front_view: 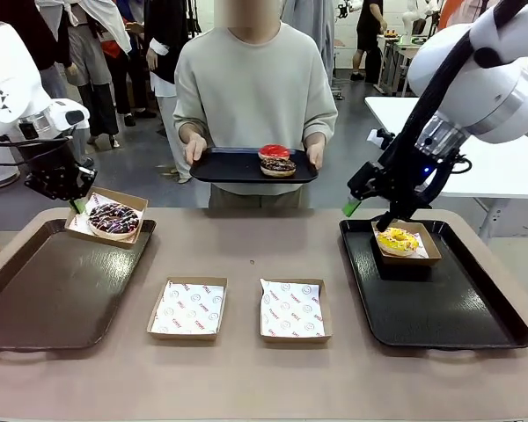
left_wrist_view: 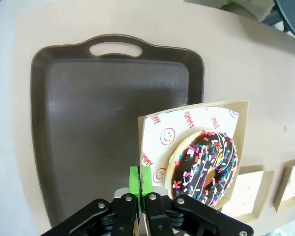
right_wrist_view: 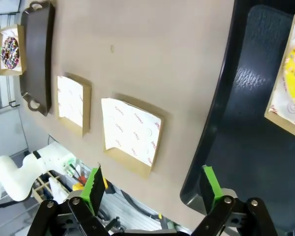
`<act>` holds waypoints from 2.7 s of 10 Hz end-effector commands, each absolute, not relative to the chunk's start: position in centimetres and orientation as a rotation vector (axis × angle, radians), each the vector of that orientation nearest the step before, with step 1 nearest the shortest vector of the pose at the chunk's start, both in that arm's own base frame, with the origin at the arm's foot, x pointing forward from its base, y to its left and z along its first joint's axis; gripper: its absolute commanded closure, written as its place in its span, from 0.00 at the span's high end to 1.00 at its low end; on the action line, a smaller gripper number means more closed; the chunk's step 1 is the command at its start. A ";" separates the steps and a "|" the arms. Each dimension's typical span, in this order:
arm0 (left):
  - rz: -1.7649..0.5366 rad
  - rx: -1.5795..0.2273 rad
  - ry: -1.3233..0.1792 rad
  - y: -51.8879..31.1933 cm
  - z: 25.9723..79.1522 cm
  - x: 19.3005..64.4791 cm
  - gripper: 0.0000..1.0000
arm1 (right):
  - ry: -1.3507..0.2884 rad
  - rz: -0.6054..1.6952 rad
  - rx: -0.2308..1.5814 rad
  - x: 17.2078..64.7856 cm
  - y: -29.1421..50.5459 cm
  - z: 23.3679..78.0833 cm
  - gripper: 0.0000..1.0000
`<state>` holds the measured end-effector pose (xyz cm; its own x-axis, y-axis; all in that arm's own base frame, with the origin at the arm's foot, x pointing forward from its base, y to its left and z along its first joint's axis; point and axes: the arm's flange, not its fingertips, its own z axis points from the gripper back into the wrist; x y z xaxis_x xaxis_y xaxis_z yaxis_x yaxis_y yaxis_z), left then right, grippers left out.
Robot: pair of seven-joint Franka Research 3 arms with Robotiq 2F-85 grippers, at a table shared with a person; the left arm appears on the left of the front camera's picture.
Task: Individually package the donuts and arrange them on the tray.
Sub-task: Place the picked Paper togo box on the Handle tray while simultaneously picking up another Paper togo box from the table with the other hand.
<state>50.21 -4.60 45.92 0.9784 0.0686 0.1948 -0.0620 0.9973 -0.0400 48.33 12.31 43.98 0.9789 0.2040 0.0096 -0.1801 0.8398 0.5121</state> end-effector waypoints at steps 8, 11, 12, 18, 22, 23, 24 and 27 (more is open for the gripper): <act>0.066 -0.034 -0.197 -4.6 45.9 50.2 0.01 | 0.046 0.203 0.537 48.3 12.3 44.0 1.00; 0.019 -0.005 -0.165 -3.6 45.3 51.8 0.01 | 0.060 0.156 0.324 46.6 15.8 43.0 1.00; 0.022 -0.005 -0.159 -3.3 45.1 51.8 0.01 | 0.057 0.154 0.305 46.5 16.2 42.9 1.00; 0.010 -0.087 -0.150 1.8 39.8 53.5 0.01 | -0.021 0.033 0.081 43.8 22.1 37.4 1.00; 0.022 -0.105 -0.163 2.8 38.8 53.7 0.01 | -0.029 -0.011 0.041 41.6 25.9 34.6 1.00; 0.030 -0.109 -0.163 2.8 38.7 53.8 0.01 | -0.023 -0.001 0.034 41.0 26.5 34.3 1.00; 0.033 -0.104 -0.157 2.8 38.7 53.8 0.01 | -0.014 -0.009 0.028 40.5 26.6 34.2 1.00; 0.040 -0.082 -0.143 2.2 38.7 53.6 0.01 | 0.008 0.004 0.053 40.6 26.6 34.5 1.00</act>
<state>53.64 2.17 38.69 0.9891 0.0453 0.1401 -0.0336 0.9958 -0.0846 40.49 26.56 34.75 0.9997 -0.0228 -0.0042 0.0230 0.9984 0.0507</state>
